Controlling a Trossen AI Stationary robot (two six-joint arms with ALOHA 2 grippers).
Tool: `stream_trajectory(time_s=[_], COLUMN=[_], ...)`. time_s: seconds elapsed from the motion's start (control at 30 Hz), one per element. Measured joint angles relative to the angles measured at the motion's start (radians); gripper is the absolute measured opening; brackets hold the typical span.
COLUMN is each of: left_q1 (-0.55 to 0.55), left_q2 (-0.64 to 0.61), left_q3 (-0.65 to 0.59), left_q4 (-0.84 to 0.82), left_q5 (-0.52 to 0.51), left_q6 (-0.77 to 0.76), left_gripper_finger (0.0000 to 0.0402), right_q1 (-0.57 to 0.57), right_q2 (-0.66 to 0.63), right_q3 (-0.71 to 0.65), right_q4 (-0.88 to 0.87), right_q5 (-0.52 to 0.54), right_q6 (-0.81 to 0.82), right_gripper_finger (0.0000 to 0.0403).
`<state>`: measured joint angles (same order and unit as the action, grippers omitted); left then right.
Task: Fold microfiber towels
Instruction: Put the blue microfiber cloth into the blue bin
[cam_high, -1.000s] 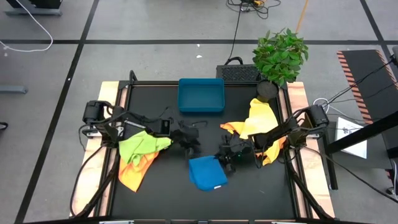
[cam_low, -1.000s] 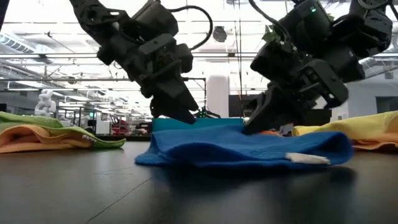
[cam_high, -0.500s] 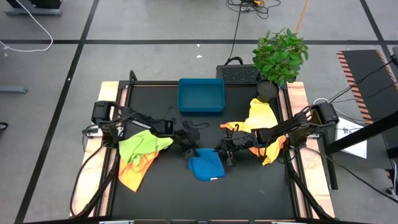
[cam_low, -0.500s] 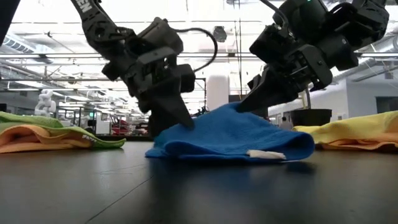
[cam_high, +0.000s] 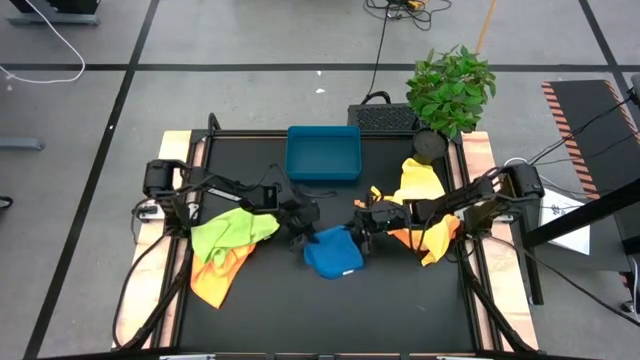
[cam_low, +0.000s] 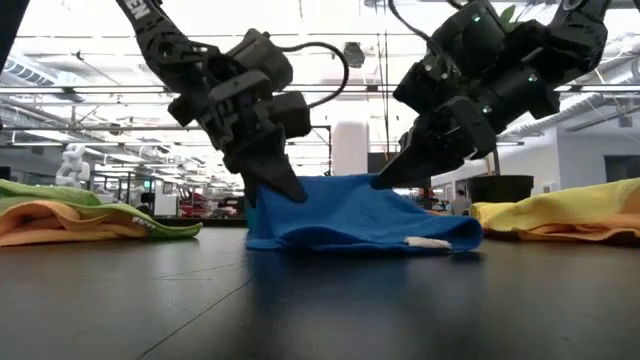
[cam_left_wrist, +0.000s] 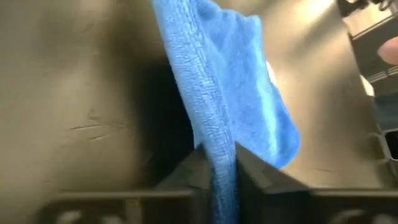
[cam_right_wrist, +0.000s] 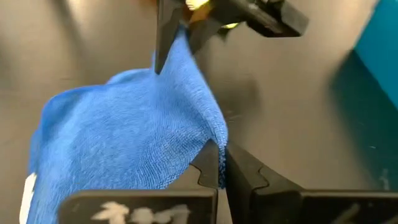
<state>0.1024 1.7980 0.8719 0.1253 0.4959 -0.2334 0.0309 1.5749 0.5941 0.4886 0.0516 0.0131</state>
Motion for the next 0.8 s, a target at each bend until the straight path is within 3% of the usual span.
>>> stream_trajectory(time_s=[0.23, 0.67, 0.8], left_q1=[0.069, 0.265, 0.320], left_q2=[-0.075, -0.306, -0.302], left_q3=[0.018, 0.258, 0.328], left_q4=[-0.098, -0.486, -0.551], left_q5=[-0.028, -0.337, -0.356], left_q6=[0.070, 0.349, 0.409], left_gripper_finger=[0.0007, 0.0005, 0.0008], right_q1=[-0.093, -0.294, -0.345], right_q2=[0.000, -0.023, -0.068], right_q3=[0.041, 0.270, 0.302], right_q4=[0.000, -0.093, -0.119], right_q5=[0.000, 0.057, 0.057], right_q6=[-0.048, -0.187, -0.215], right_gripper_finger=[0.0000, 0.0000, 0.0000])
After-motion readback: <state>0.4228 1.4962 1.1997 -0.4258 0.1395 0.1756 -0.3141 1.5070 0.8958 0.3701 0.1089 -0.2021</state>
